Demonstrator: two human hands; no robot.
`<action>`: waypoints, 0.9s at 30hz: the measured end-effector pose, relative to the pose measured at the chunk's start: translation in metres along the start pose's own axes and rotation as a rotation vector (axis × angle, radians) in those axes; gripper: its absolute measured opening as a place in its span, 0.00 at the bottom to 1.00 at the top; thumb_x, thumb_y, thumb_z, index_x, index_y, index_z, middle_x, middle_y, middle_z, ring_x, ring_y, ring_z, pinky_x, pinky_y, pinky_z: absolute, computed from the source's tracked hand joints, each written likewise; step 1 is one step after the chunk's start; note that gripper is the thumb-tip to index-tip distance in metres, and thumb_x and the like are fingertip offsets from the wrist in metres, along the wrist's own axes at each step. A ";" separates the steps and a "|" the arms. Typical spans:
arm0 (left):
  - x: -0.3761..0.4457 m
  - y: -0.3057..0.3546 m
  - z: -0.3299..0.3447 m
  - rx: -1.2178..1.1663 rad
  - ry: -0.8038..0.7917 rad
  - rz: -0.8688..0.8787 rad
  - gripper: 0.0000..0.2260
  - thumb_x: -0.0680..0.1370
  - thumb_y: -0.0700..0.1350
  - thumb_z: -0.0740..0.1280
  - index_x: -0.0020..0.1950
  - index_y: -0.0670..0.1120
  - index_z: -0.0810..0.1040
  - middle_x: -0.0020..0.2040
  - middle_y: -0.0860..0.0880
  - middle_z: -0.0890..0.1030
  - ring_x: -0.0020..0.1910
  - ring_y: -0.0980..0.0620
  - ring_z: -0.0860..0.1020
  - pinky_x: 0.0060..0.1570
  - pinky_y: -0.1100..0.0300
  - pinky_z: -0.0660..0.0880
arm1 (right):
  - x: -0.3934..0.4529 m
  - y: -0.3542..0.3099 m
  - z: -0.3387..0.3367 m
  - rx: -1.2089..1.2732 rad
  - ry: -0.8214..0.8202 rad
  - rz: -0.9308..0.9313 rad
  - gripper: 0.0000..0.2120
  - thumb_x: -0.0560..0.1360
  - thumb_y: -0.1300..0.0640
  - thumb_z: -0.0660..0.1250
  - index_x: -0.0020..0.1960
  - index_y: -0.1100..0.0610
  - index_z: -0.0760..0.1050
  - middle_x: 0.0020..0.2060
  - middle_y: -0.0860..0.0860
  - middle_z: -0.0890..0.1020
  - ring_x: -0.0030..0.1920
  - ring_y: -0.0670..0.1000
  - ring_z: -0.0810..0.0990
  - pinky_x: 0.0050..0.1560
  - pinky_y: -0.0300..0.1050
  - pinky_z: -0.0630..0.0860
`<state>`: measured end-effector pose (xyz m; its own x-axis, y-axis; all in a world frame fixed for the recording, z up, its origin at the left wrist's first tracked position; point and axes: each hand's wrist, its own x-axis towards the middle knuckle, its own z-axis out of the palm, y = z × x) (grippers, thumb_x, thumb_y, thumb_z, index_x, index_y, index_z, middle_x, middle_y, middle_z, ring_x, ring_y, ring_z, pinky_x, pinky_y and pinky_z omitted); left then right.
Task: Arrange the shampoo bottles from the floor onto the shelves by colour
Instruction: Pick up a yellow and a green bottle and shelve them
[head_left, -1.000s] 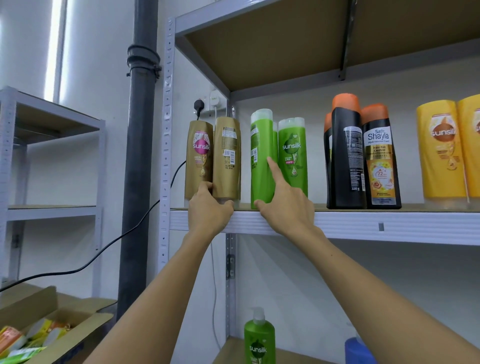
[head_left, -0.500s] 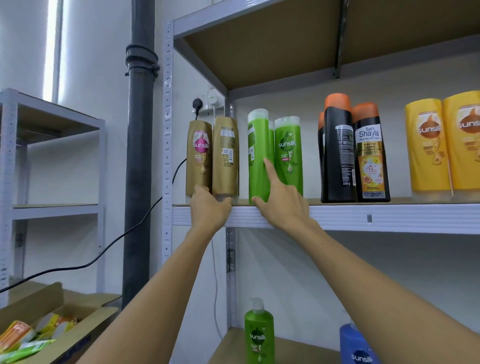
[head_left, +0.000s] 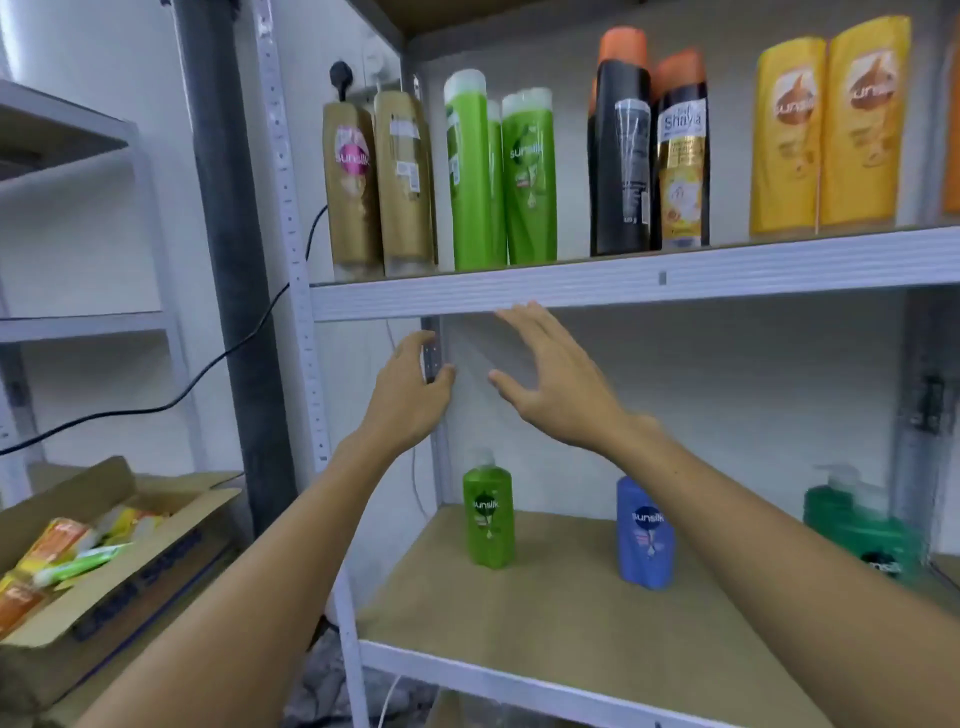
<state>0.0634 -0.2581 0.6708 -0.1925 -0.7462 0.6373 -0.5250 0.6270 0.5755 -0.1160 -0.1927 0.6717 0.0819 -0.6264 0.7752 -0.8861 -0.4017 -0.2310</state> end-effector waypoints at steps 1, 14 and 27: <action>-0.014 -0.001 0.005 -0.017 -0.036 -0.024 0.21 0.84 0.48 0.62 0.76 0.47 0.63 0.75 0.48 0.69 0.73 0.48 0.68 0.61 0.61 0.65 | -0.014 0.001 0.004 0.050 -0.018 0.041 0.32 0.79 0.48 0.67 0.79 0.49 0.60 0.77 0.49 0.64 0.78 0.50 0.61 0.75 0.51 0.63; -0.188 -0.101 0.109 -0.053 -0.351 -0.259 0.18 0.84 0.44 0.61 0.74 0.45 0.67 0.69 0.45 0.72 0.68 0.45 0.72 0.60 0.61 0.67 | -0.228 0.033 0.114 0.272 -0.277 0.464 0.34 0.77 0.52 0.71 0.79 0.51 0.61 0.70 0.56 0.72 0.69 0.55 0.73 0.70 0.46 0.67; -0.339 -0.232 0.184 -0.045 -0.589 -0.599 0.19 0.84 0.45 0.61 0.75 0.45 0.66 0.62 0.49 0.73 0.63 0.49 0.74 0.56 0.60 0.69 | -0.400 0.059 0.215 0.354 -0.601 0.763 0.35 0.79 0.52 0.70 0.81 0.51 0.57 0.72 0.58 0.71 0.71 0.56 0.71 0.68 0.46 0.68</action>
<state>0.0981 -0.1918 0.2268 -0.2998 -0.9427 -0.1466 -0.6452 0.0872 0.7590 -0.1028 -0.1090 0.2219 -0.1448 -0.9882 -0.0499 -0.6207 0.1301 -0.7732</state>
